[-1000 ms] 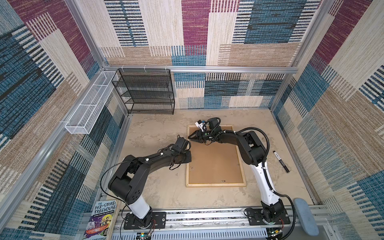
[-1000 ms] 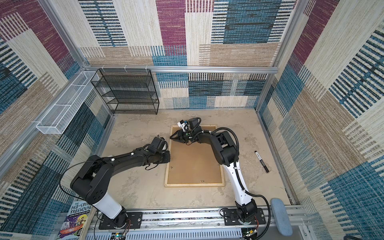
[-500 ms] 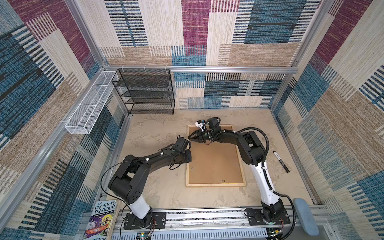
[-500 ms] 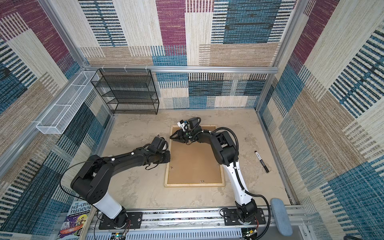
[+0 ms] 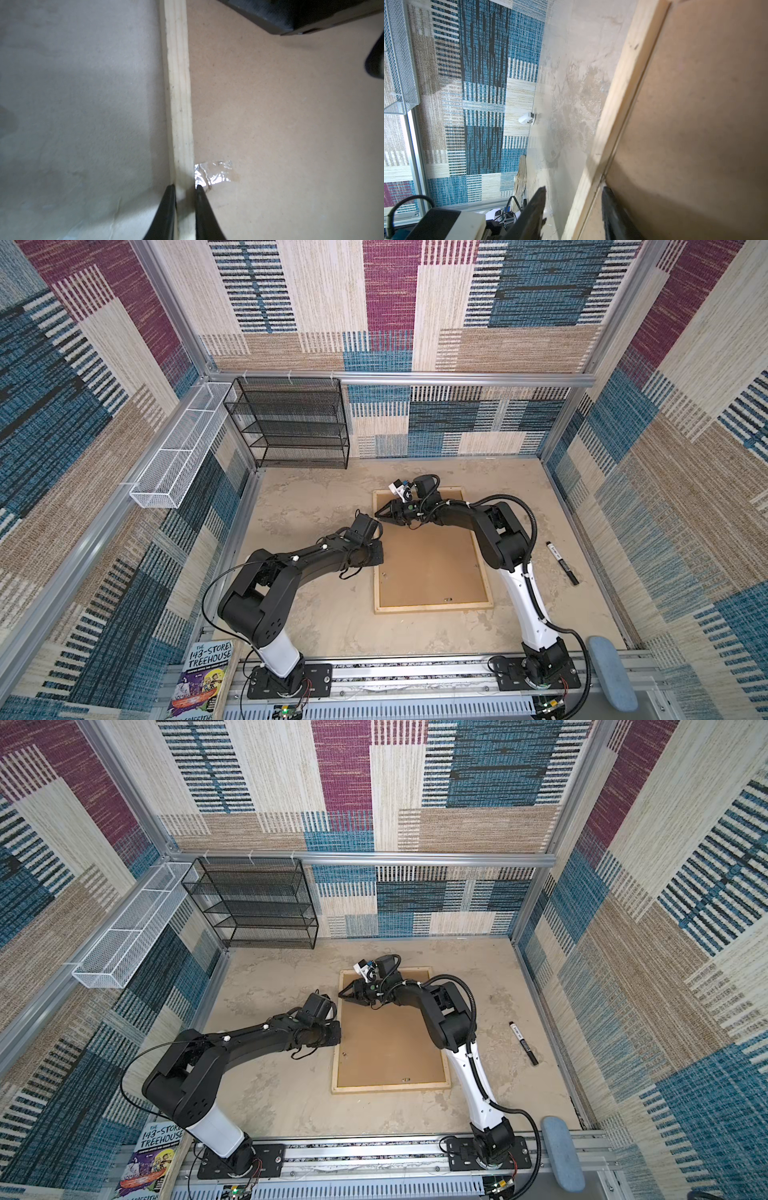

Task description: Put the photo into the frame

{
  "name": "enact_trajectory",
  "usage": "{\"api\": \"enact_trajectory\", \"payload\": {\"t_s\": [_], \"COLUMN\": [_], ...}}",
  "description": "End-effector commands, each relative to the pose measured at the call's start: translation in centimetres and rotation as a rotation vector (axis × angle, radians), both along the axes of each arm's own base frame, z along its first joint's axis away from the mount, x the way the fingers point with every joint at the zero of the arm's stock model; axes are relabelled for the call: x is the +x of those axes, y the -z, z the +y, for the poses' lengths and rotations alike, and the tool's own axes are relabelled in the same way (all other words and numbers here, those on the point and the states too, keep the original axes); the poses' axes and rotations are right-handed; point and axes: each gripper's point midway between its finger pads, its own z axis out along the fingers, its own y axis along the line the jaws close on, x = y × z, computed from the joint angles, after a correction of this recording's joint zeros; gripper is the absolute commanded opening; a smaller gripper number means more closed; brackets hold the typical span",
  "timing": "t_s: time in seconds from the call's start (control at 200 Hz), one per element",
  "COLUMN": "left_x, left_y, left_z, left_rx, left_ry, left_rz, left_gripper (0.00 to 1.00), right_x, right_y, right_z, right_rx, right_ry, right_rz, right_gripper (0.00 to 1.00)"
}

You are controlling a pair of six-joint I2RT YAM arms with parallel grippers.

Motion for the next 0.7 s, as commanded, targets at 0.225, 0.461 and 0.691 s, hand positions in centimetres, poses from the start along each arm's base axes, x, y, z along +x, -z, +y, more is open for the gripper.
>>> {"api": "enact_trajectory", "payload": {"t_s": [0.225,0.461,0.691], "left_x": [0.7,0.1,-2.3], "left_y": [-1.8,-3.1,-3.1], "left_z": [-0.5,0.0,1.8], "left_rx": [-0.006,-0.014,-0.01], "left_ry": [0.033,0.027,0.011], "left_rz": [-0.055,-0.075,-0.086], "left_gripper": [0.32,0.35,0.34], "right_x": [0.2,-1.2,-5.7], "right_y": [-2.4,-4.6,-4.8], "right_z": [-2.0,-4.1,-6.0], "right_rx": [-0.095,-0.121,-0.112], "right_ry": [0.08,0.116,0.098], "right_rz": [-0.085,-0.167,-0.183], "right_gripper": [0.51,0.55,0.58]}}
